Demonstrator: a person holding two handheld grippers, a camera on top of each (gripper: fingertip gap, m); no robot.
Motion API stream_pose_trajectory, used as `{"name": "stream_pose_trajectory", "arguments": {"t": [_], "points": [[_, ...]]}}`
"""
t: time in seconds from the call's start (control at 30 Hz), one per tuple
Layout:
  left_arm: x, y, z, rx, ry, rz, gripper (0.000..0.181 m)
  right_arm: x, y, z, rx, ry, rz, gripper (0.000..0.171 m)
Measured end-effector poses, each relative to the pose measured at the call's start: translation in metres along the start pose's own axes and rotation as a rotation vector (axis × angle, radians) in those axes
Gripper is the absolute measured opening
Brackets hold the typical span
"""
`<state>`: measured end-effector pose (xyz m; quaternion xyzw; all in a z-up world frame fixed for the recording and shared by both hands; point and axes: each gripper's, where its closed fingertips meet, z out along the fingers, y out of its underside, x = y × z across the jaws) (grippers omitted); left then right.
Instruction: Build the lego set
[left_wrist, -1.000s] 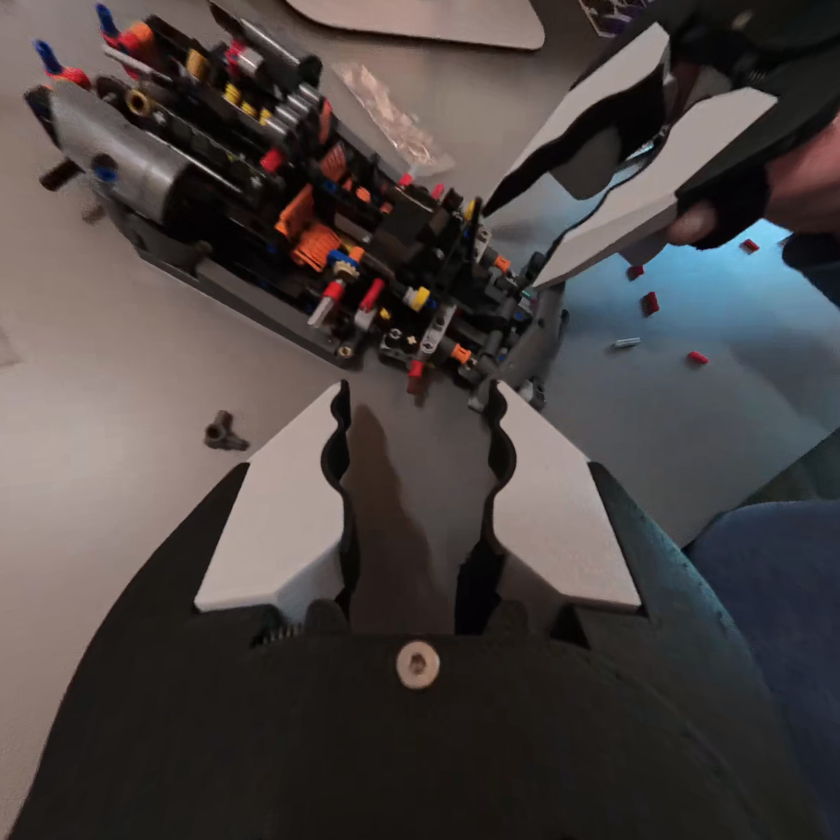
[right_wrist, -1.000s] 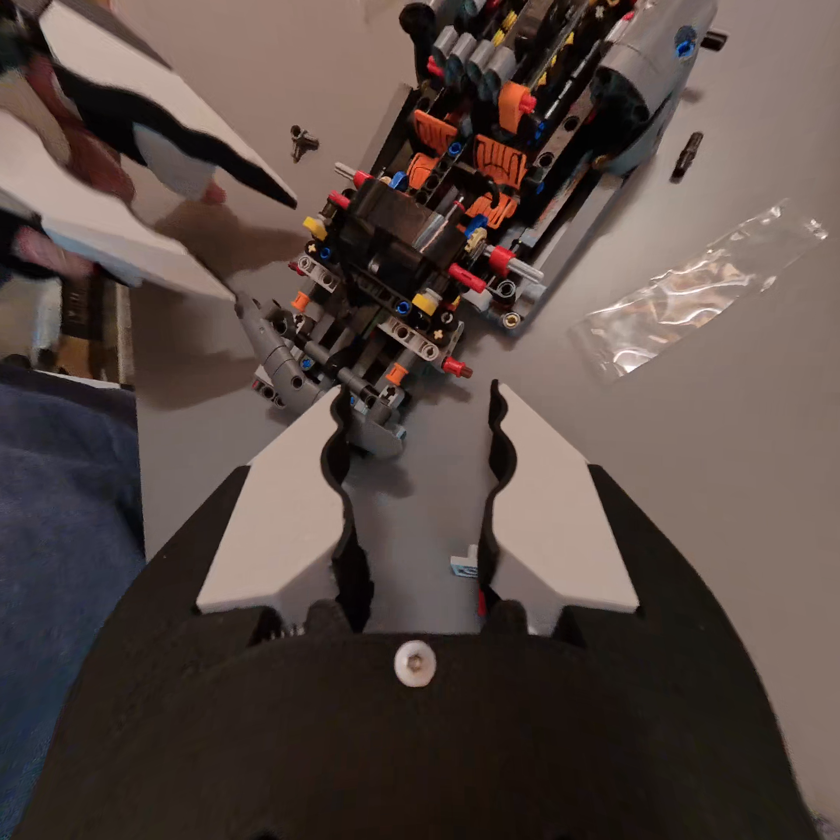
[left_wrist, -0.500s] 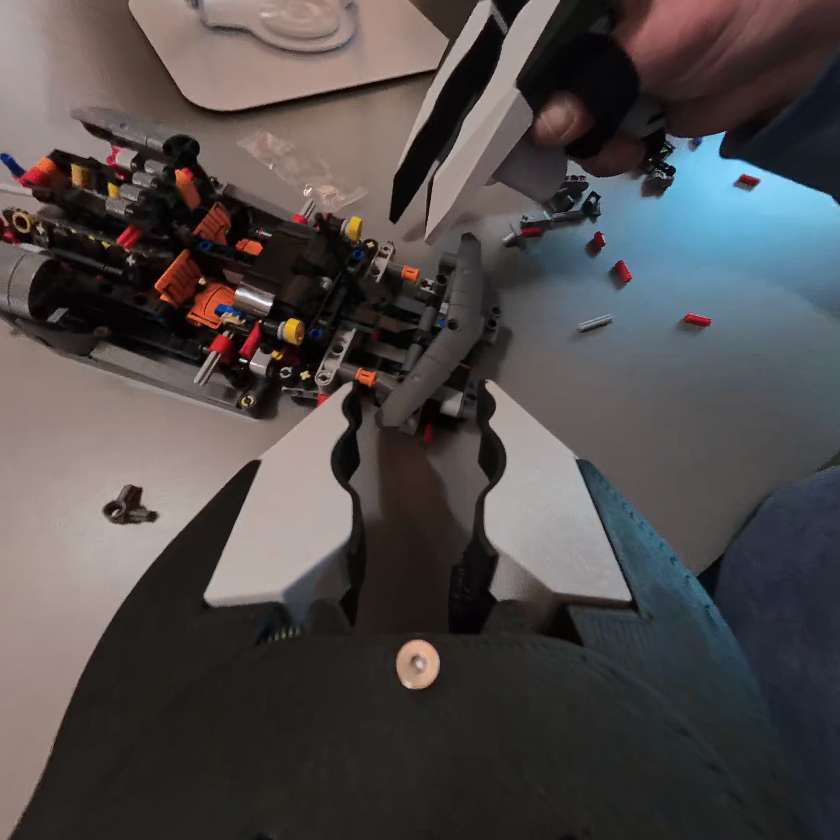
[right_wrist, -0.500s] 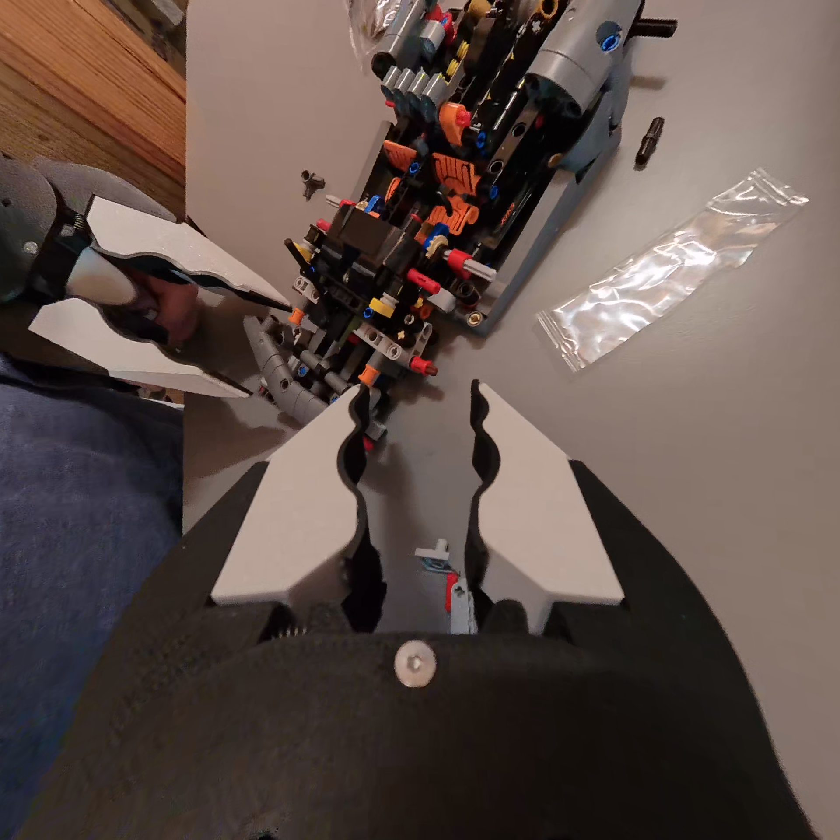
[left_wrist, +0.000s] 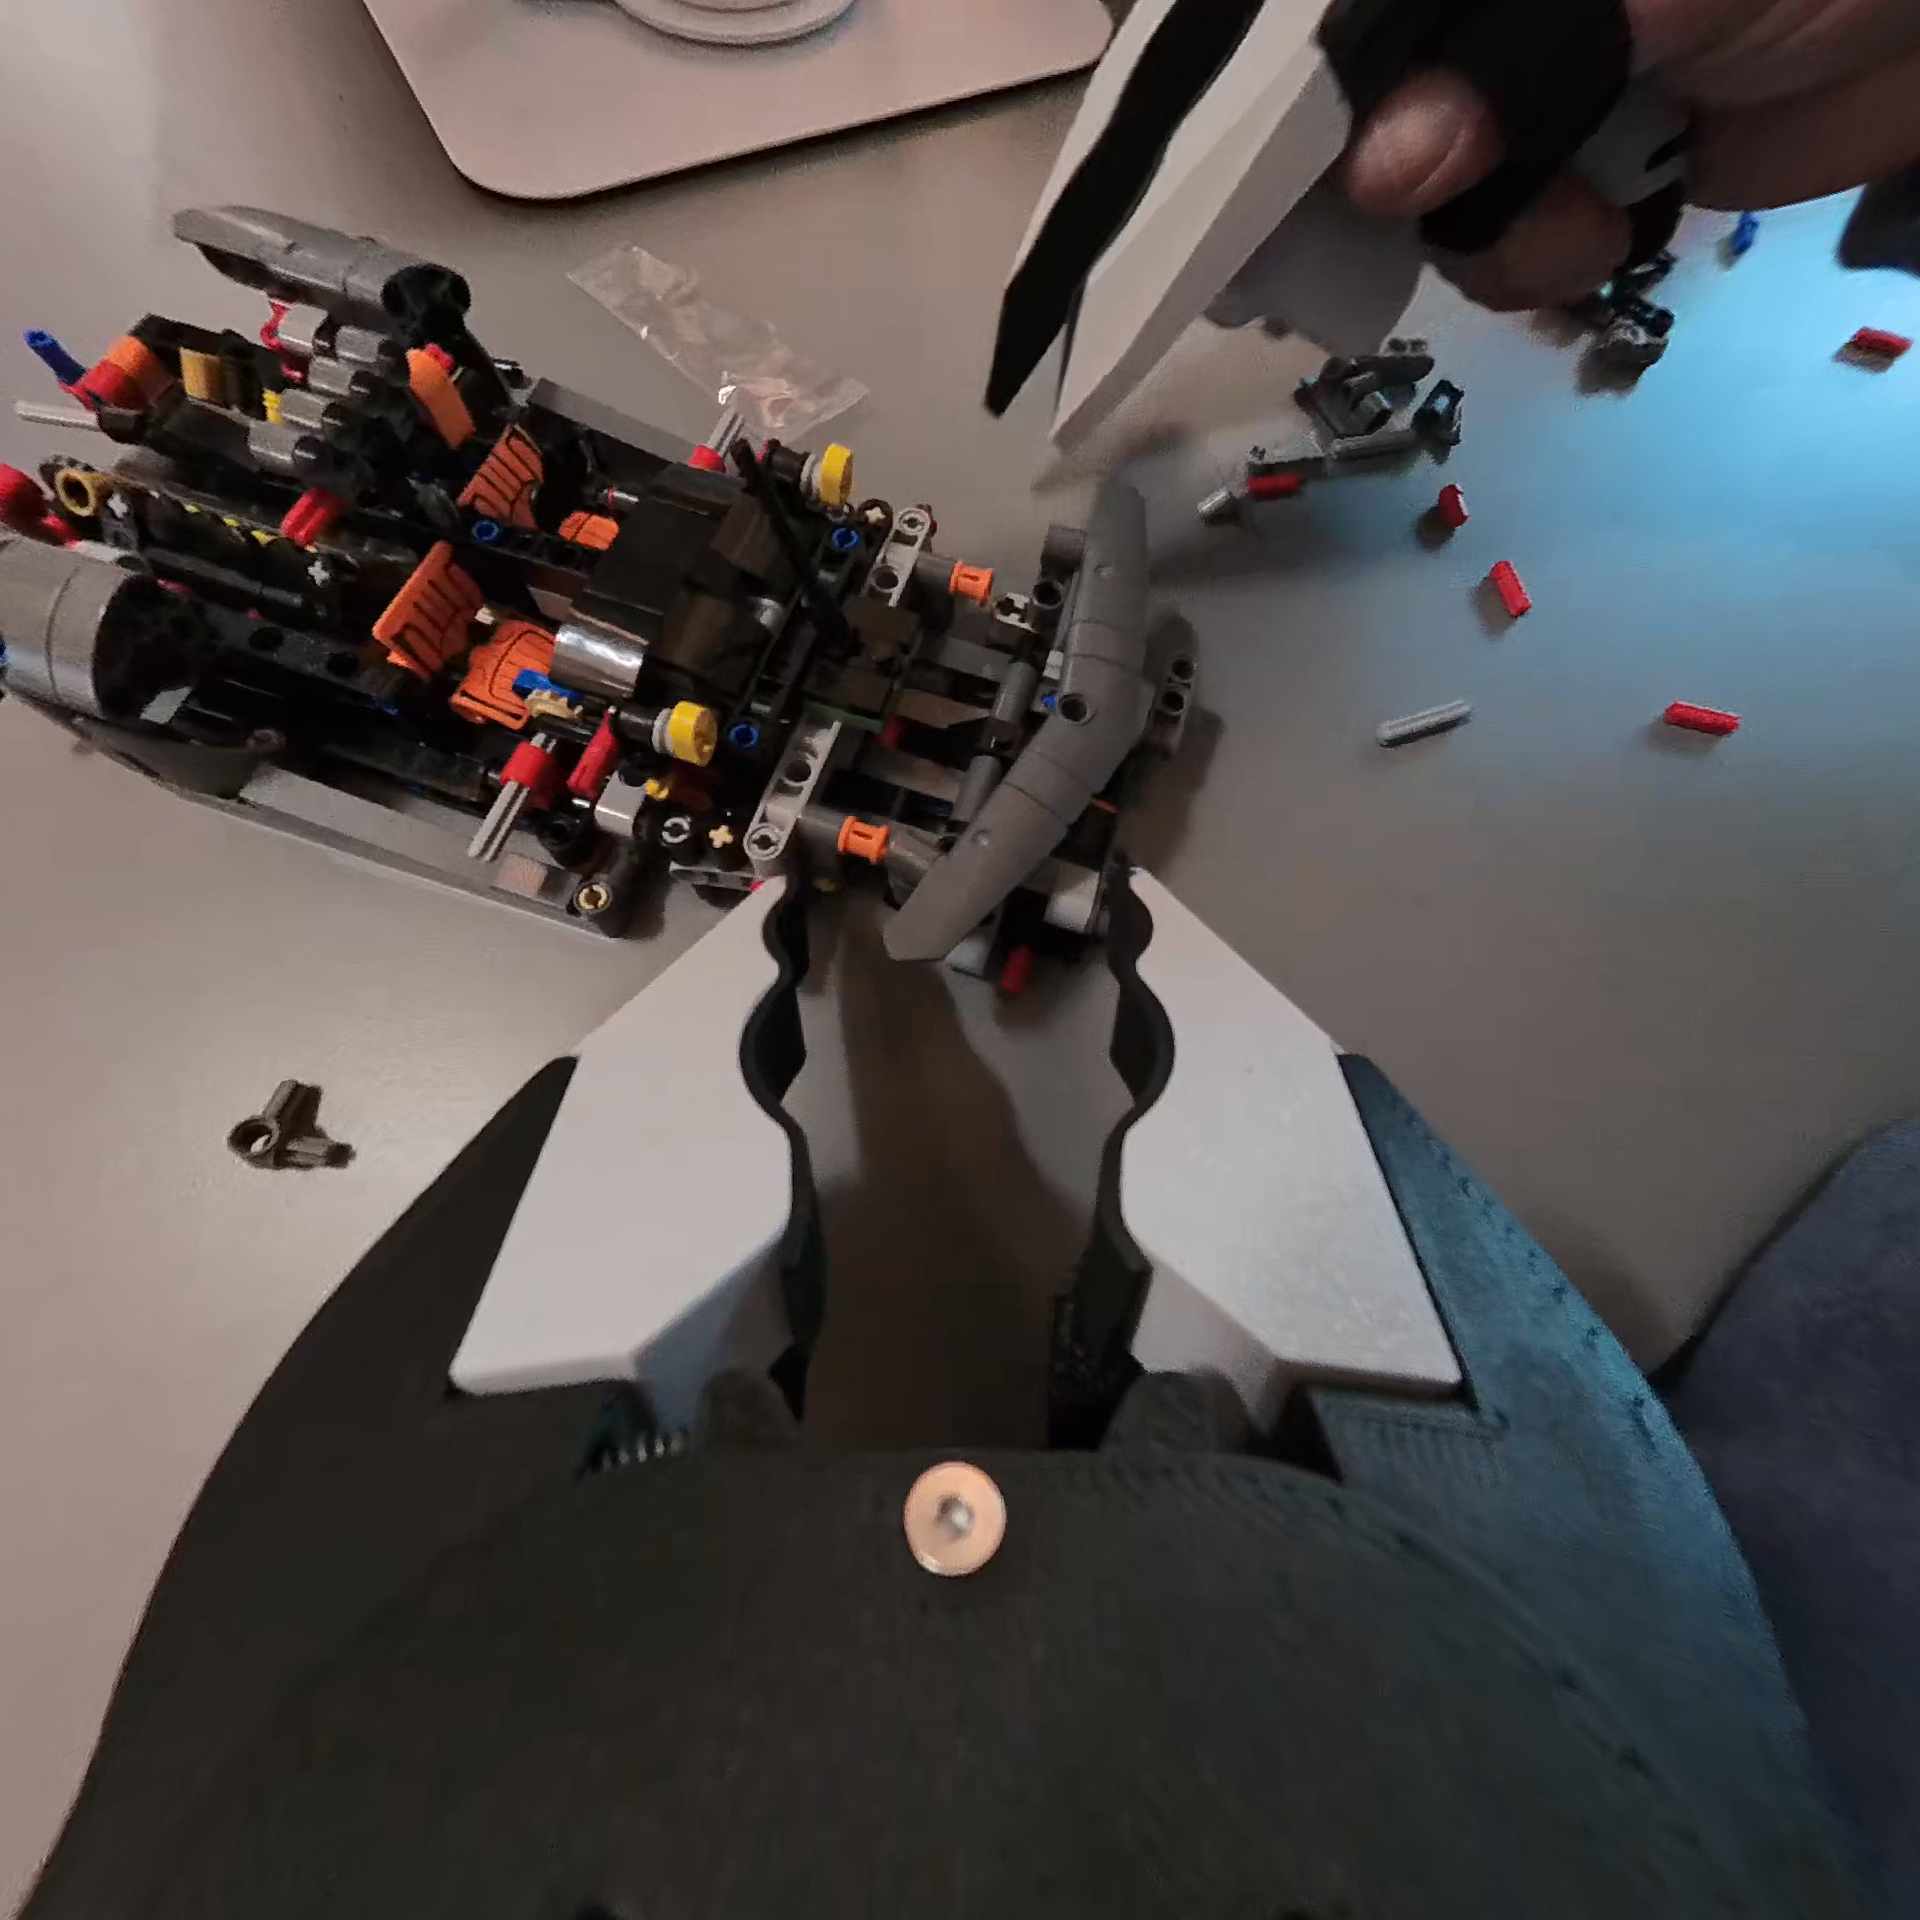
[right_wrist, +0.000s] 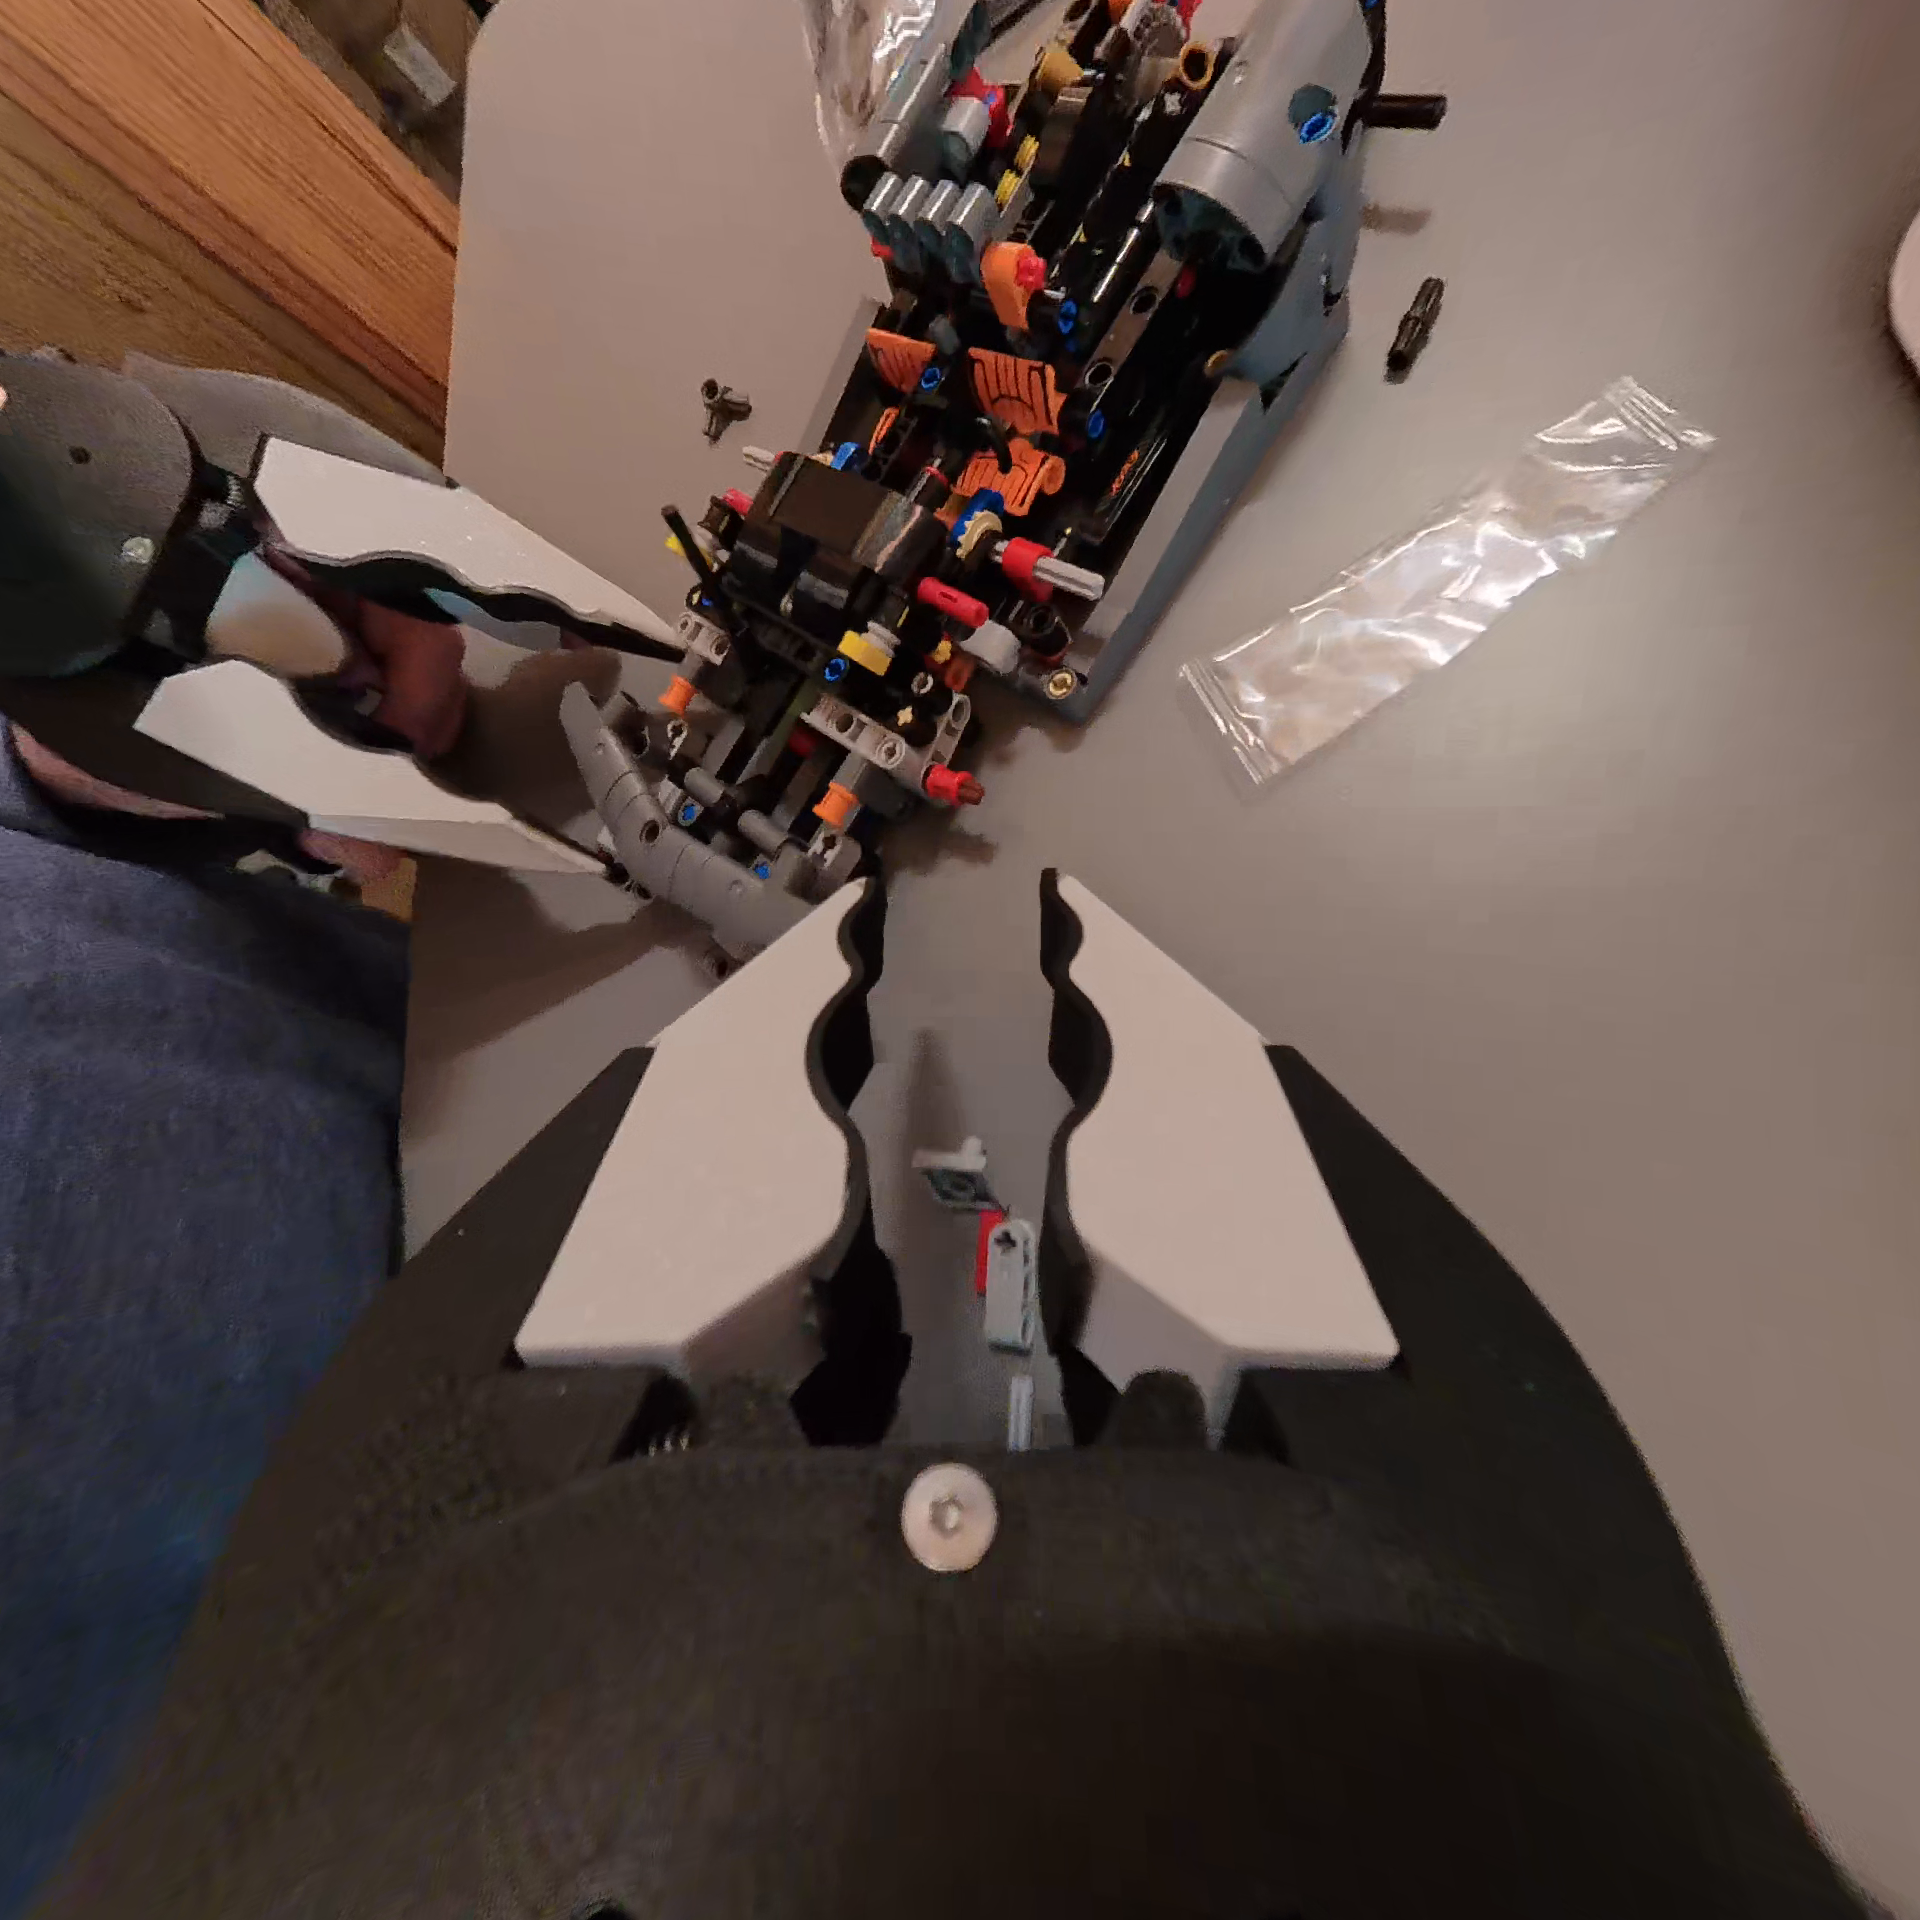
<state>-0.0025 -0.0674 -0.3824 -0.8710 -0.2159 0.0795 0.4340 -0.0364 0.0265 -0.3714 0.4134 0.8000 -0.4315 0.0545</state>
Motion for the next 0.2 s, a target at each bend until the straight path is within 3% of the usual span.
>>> {"name": "stream_pose_trajectory", "arguments": {"t": [0.2], "points": [[0.001,-0.004,0.003,-0.007,-0.05,0.045,0.055,-0.022,0.039,0.011,-0.206,-0.094,-0.127,0.027]]}}
